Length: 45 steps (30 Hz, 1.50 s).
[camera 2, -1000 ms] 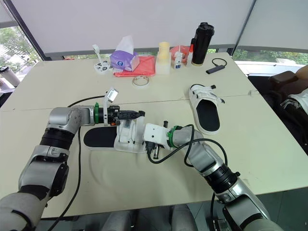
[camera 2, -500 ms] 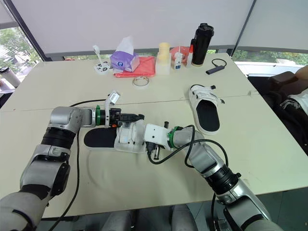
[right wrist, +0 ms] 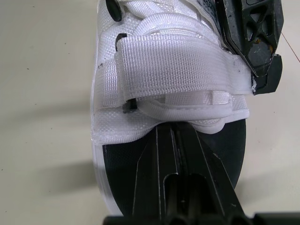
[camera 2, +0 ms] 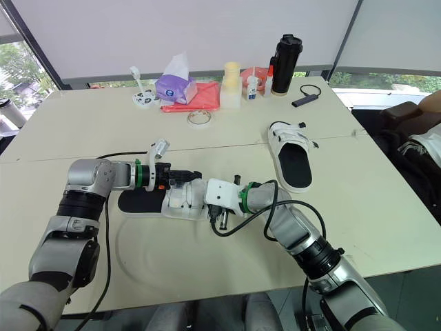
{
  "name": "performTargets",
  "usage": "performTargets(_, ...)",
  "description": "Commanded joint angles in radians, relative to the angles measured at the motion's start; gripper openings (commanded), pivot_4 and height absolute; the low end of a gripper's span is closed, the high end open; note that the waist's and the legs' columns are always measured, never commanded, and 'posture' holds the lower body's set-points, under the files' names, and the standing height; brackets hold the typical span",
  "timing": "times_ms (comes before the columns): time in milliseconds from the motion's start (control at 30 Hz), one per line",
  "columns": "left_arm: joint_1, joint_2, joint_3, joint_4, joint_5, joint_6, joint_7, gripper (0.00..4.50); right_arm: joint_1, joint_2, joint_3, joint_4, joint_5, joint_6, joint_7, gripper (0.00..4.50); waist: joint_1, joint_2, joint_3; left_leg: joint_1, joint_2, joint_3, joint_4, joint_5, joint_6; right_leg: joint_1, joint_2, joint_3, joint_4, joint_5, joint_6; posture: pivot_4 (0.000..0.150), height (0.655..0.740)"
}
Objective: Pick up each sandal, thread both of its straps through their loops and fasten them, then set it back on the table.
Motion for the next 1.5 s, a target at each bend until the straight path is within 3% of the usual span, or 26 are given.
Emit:
performTargets(33, 0.031, 0.023, -0.008, 0.023, 0.033, 0.021, 0.051, 0.05, 0.013, -0.007, 0.029, 0.033, -0.008, 0.011, 0.019, 0.0, 0.0, 0.0, 0.0, 0.0, 0.0, 0.0, 0.0, 0.0, 0.0, 0.0, 0.0, 0.0, 0.0, 0.0, 0.0, 0.15, 0.74)
performTargets(433, 0.039, 0.024, -0.001, 0.027, 0.037, -0.011, 0.081, 0.05, 0.01, -0.007, 0.028, 0.038, -0.009, 0.009, 0.018, 0.0, -0.001, 0.0, -0.002, 0.001, 0.0, 0.0, 0.0, 0.0, 0.0, 0.0, 0.0, 0.0, 0.0, 0.0, 0.0, 0.15, 0.74)
performTargets(533, 0.044, 0.025, 0.002, 0.023, 0.037, -0.014, 0.088, 0.93, 0.009, -0.007, 0.031, 0.038, -0.009, 0.007, 0.019, 0.0, -0.002, 0.0, -0.002, 0.001, 0.0, 0.0, 0.0, 0.0, 0.0, 0.0, 0.0, 0.0, 0.0, 0.0, 0.0, 0.15, 0.74)
performTargets(767, 0.041, 0.025, 0.022, 0.037, 0.035, -0.018, 0.111, 4.35, 0.004, -0.008, 0.03, 0.042, -0.008, 0.005, 0.017, 0.0, -0.016, 0.002, -0.008, 0.002, 0.0, 0.0, 0.0, 0.0, 0.0, 0.001, 0.0, 0.0, 0.0, 0.0, 0.0, 0.15, 0.74)
performTargets(800, 0.04, 0.027, 0.022, 0.04, 0.038, -0.023, 0.117, 4.47, 0.005, -0.008, 0.03, 0.041, -0.008, 0.005, 0.017, 0.0, -0.017, 0.002, -0.008, 0.001, 0.0, 0.0, 0.0, 0.0, 0.0, 0.001, 0.0, 0.0, 0.0, 0.0, 0.0, 0.15, 0.74)
performTargets(1000, -0.034, 0.015, 0.146, 0.135, 0.027, -0.101, 0.21, 4.47, 0.003, -0.006, 0.028, 0.043, -0.007, 0.005, 0.015, 0.0, -0.017, 0.001, -0.009, 0.001, 0.0, 0.0, 0.0, 0.0, 0.0, 0.001, 0.0, 0.0, 0.0, 0.0, 0.0, 0.15, 0.74)
performTargets(1233, -0.104, 0.01, 0.198, 0.143, 0.0, -0.215, 0.163, 4.47, -0.001, -0.004, 0.028, 0.047, -0.01, 0.0, 0.018, 0.0, -0.016, 0.0, -0.008, 0.0, 0.0, 0.0, 0.0, 0.0, 0.0, 0.0, 0.0, 0.0, 0.0, 0.0, 0.0, 0.15, 0.74)
performTargets(1367, -0.109, 0.017, 0.184, 0.104, -0.003, -0.29, 0.1, 4.47, -0.003, -0.004, 0.028, 0.048, -0.01, 0.0, 0.02, 0.0, -0.016, 0.0, -0.008, 0.0, 0.0, 0.0, 0.0, 0.0, 0.0, -0.001, 0.0, 0.0, 0.0, 0.0, 0.0, 0.15, 0.74)
performTargets(1500, -0.046, 0.11, 0.121, -0.05, -0.045, -0.307, -0.14, 4.47, -0.002, -0.005, 0.029, 0.048, -0.01, -0.003, 0.021, 0.0, -0.021, 0.0, -0.008, -0.002, 0.0, 0.0, -0.001, 0.0, 0.0, -0.003, 0.0, 0.0, 0.0, 0.0, 0.0, 0.15, 0.74)
